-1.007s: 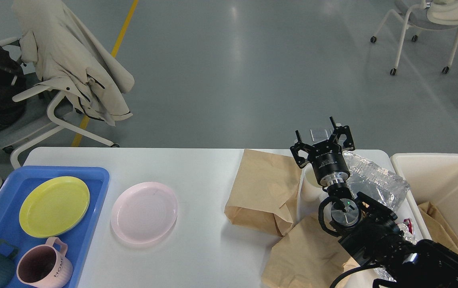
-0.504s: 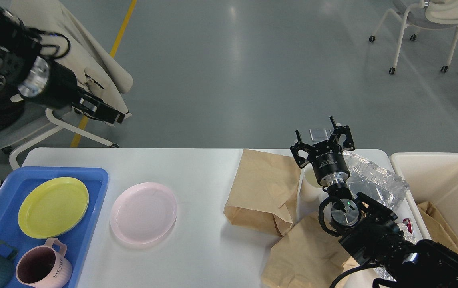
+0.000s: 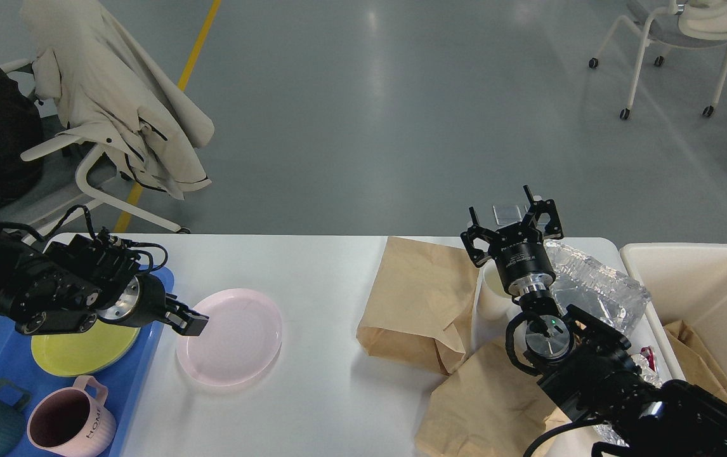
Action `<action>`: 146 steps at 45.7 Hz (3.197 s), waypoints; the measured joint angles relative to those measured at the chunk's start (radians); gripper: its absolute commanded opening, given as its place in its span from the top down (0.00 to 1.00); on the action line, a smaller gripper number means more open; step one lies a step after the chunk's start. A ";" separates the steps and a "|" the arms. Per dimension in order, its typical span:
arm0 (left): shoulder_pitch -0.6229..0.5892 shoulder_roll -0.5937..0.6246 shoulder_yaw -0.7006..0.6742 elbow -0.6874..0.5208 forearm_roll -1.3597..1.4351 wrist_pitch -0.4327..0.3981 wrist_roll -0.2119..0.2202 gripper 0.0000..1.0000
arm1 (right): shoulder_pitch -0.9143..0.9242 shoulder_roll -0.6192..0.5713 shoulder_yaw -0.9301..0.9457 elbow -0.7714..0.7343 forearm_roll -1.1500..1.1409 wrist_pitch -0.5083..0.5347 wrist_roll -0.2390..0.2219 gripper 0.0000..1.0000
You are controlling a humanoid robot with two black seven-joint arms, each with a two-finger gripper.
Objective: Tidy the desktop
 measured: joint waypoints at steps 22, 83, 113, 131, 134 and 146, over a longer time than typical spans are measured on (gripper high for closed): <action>0.201 -0.001 -0.185 0.192 -0.051 -0.080 0.113 0.35 | 0.000 0.000 0.001 0.000 -0.001 0.000 0.000 0.00; 0.298 -0.021 -0.367 0.304 -0.047 -0.160 0.172 0.41 | 0.000 0.000 0.001 0.000 0.000 0.000 0.000 0.00; 0.341 -0.024 -0.413 0.306 -0.033 -0.199 0.208 0.40 | 0.000 0.000 0.001 0.000 0.000 0.000 0.000 0.00; 0.330 -0.015 -0.421 0.304 -0.033 -0.204 0.203 0.40 | 0.000 0.000 0.001 0.000 0.000 0.000 0.000 0.00; 0.317 -0.012 -0.423 0.303 -0.034 -0.211 0.203 0.40 | 0.000 0.000 0.001 0.000 0.000 0.000 0.000 0.00; 0.292 0.024 -0.411 0.290 -0.034 -0.224 0.191 0.40 | 0.000 0.000 0.001 0.000 0.000 0.000 0.000 0.00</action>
